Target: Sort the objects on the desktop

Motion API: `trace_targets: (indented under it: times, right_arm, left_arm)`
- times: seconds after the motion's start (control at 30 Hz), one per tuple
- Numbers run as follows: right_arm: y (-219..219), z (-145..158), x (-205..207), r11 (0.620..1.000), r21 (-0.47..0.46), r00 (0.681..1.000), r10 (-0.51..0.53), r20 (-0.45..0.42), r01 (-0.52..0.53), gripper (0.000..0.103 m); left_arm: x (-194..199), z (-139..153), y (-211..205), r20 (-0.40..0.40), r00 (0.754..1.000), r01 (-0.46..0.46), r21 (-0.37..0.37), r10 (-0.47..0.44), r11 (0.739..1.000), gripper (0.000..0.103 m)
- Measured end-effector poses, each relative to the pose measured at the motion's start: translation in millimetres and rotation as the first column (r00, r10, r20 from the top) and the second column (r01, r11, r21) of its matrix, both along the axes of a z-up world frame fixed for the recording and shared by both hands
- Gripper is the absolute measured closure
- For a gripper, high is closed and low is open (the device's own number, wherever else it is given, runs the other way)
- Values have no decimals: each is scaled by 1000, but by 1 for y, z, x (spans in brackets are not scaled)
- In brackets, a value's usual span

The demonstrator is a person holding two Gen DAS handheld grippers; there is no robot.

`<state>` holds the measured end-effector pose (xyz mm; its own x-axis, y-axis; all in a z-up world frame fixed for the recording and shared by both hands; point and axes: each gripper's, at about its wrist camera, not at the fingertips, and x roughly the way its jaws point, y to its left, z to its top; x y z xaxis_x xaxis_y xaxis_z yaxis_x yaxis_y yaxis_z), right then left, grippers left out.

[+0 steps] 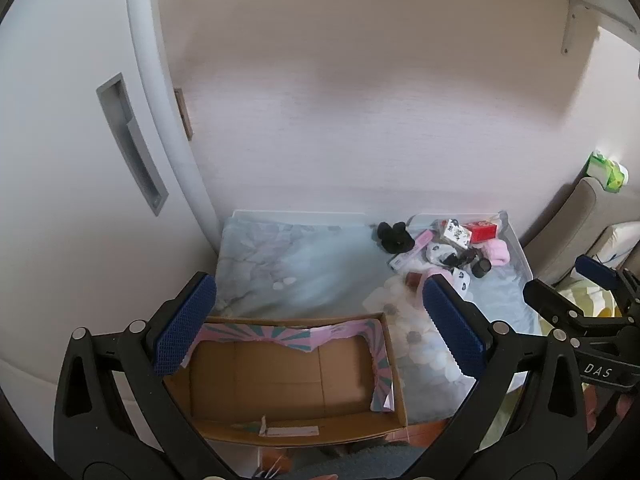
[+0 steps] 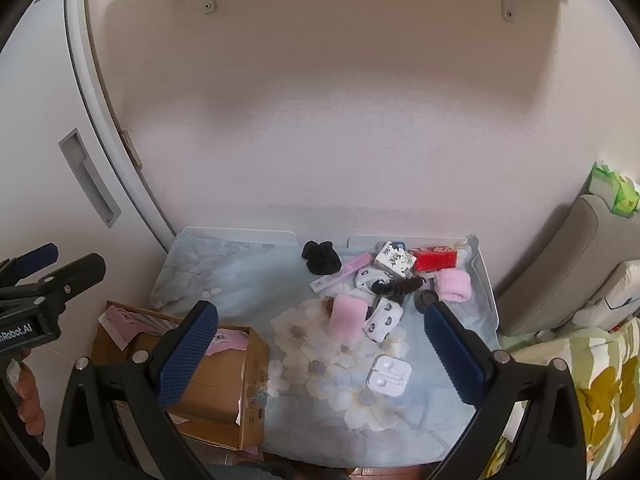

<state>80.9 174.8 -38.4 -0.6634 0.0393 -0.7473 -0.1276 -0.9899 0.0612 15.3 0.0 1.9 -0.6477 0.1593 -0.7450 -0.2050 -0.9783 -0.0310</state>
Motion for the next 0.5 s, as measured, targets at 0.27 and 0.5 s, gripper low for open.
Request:
trace_targets:
  times: [0.27,0.5]
  right_arm:
    - [-3,2,3,1000,6,1000,17,-8,-17,0]
    - [-1,6,4,1000,0,1000,14,-8,-14,0]
  left_arm:
    - [1,1,2,-21,1000,-7,-24,6,1000,0]
    - [1,1,3,-23,1000,1,-20,-2,1000,0]
